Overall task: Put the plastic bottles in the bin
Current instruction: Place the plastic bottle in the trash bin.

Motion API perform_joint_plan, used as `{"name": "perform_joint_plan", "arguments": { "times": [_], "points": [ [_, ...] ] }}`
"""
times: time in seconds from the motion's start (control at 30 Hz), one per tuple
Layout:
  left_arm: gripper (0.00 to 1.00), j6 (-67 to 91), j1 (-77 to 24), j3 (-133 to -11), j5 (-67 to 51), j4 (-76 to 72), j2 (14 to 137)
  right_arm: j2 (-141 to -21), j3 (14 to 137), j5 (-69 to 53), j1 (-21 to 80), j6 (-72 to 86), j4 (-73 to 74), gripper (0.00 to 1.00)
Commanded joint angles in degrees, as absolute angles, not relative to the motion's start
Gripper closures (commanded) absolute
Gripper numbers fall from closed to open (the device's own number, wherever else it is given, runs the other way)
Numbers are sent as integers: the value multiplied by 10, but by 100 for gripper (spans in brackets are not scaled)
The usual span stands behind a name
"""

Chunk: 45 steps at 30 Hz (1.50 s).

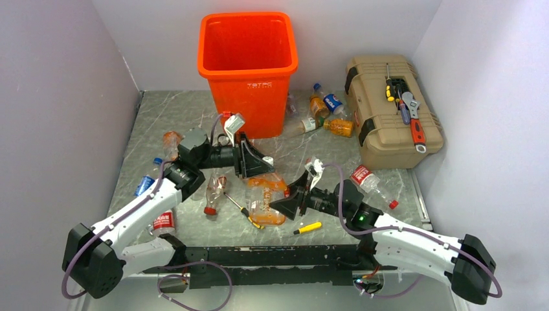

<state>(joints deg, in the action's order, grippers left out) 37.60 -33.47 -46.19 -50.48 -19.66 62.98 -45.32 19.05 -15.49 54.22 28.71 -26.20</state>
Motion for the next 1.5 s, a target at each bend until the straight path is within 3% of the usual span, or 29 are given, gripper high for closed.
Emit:
{"name": "perform_joint_plan", "arguments": {
  "times": [0.0, 0.03, 0.07, 0.23, 0.4, 0.73, 0.93, 1.3, 1.47],
  "points": [
    [100, 363, -345, -514, -473, -169, 623, -445, 226, -141, 546, 264, -213, 11],
    [100, 350, -345, -525, -460, -146, 619, -426, 229, -130, 546, 263, -193, 2],
    [100, 329, -345, -540, -442, -122, 615, -406, 231, -115, 546, 261, -175, 0],
    [100, 229, -342, -648, -329, -15, 613, -274, 218, -27, 546, 270, -96, 0],
    [100, 152, -332, -779, -125, 49, 645, -168, 185, 31, 546, 299, -79, 0],
    [100, 8, -290, -976, 14, -177, 780, -166, 148, 34, 546, 358, -58, 1],
    [100, 15, -237, -1060, -37, -237, 906, -152, 104, 23, 546, 391, -84, 1],
    [100, 7, -221, -1281, -188, -17, 1127, -106, 130, 50, 546, 358, 22, 1],
    [100, 21, -221, -1264, -228, 5, 1148, -99, 127, 59, 546, 364, 30, 1]
  ]
}}
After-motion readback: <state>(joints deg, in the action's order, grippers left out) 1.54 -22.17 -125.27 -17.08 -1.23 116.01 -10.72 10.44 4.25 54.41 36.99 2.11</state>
